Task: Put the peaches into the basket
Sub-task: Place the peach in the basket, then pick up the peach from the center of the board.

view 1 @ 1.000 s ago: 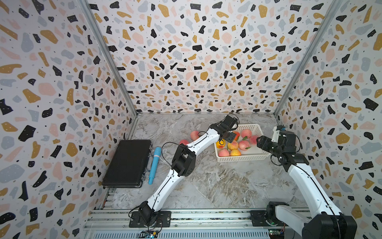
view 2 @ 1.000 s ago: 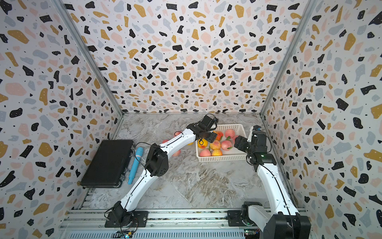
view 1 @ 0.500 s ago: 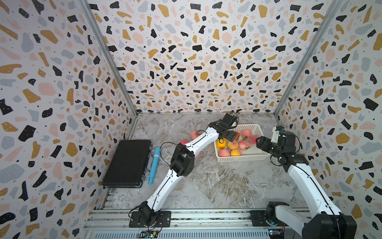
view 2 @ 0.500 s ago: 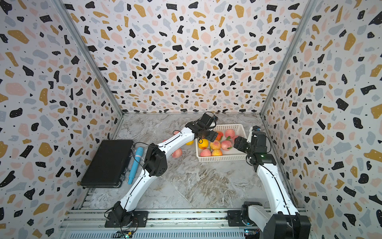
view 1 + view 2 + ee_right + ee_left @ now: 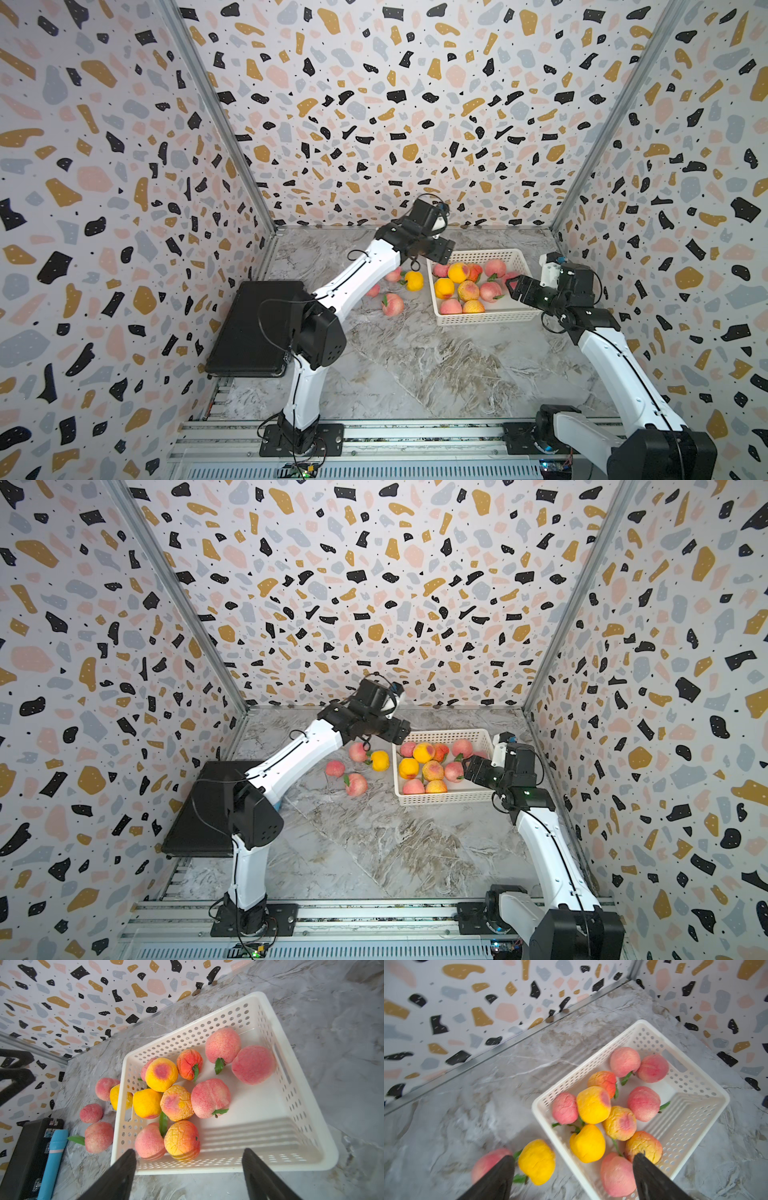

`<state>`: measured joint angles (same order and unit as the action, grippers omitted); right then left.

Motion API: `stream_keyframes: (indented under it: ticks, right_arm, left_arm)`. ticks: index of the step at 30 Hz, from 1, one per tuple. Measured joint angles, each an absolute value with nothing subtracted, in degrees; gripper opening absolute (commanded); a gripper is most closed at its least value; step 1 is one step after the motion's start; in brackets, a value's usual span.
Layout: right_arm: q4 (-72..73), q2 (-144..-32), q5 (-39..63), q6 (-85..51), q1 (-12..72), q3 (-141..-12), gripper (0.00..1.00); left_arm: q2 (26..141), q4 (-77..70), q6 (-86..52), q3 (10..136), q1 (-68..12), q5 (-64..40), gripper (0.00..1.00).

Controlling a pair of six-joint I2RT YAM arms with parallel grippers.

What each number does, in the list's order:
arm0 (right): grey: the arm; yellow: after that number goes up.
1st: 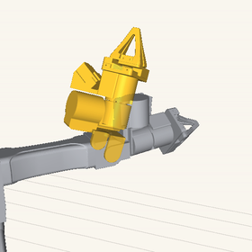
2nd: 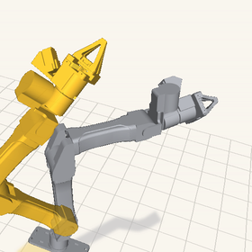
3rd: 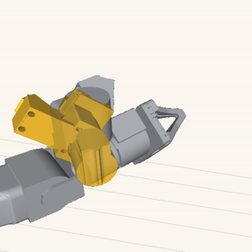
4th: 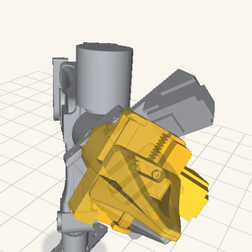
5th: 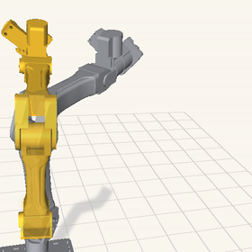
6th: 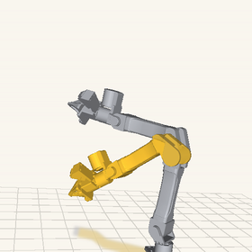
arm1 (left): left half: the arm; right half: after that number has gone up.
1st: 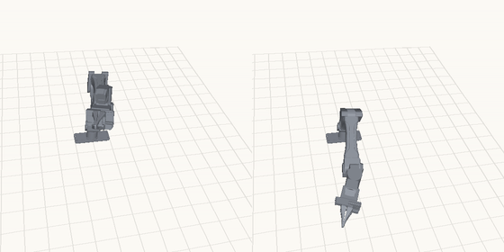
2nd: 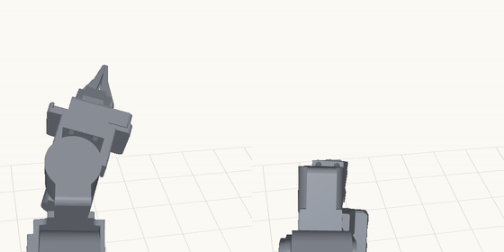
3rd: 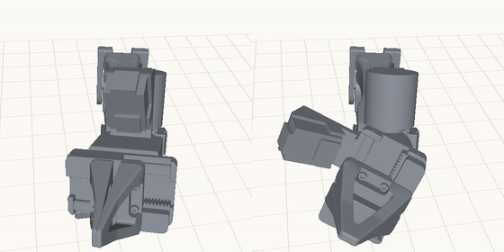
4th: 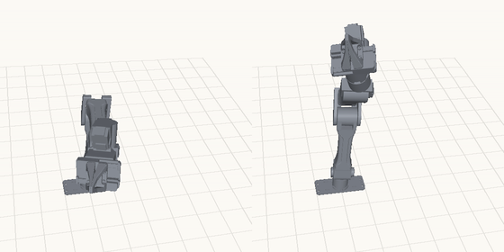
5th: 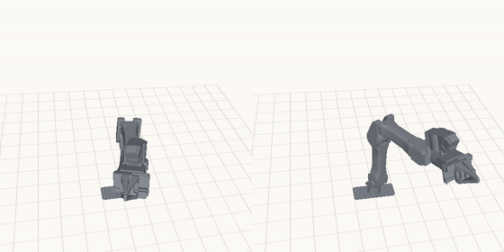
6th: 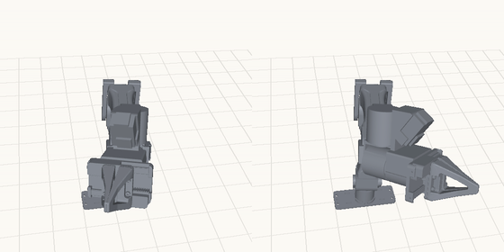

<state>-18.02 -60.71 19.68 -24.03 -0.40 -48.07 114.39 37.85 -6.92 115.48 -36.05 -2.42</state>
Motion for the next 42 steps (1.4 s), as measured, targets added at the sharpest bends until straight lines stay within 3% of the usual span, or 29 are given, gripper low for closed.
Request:
stream_keyframes:
  ticks: [5,12,24,33,42]
  right_arm:
    - [-18.04,-63.11,20.71,-22.87,5.04,-49.21,0.82]
    - [-17.67,-69.08,18.26,-22.04,19.49,-52.27,0.82]
    - [-13.63,-91.61,9.74,-22.74,42.54,-66.24,0.84]
    - [-12.47,-107.42,7.18,-23.53,45.39,-76.69,0.88]
    - [-13.3,-113.4,7.33,-23.49,45.3,-81.69,0.89]
  left_arm:
    - [106.91,37.17,-10.04,104.25,-25.08,-6.79,0.88]
    - [99.24,36.82,-13.82,90.15,-10.33,-11.77,0.88]
    - [89.45,33.82,-15.9,82.61,-2.68,-19.05,0.92]
    - [88.84,31.7,-17.87,80.88,1.52,-24.27,0.91]
    - [88.84,31.14,-18.87,80.88,2.59,-26.37,0.91]
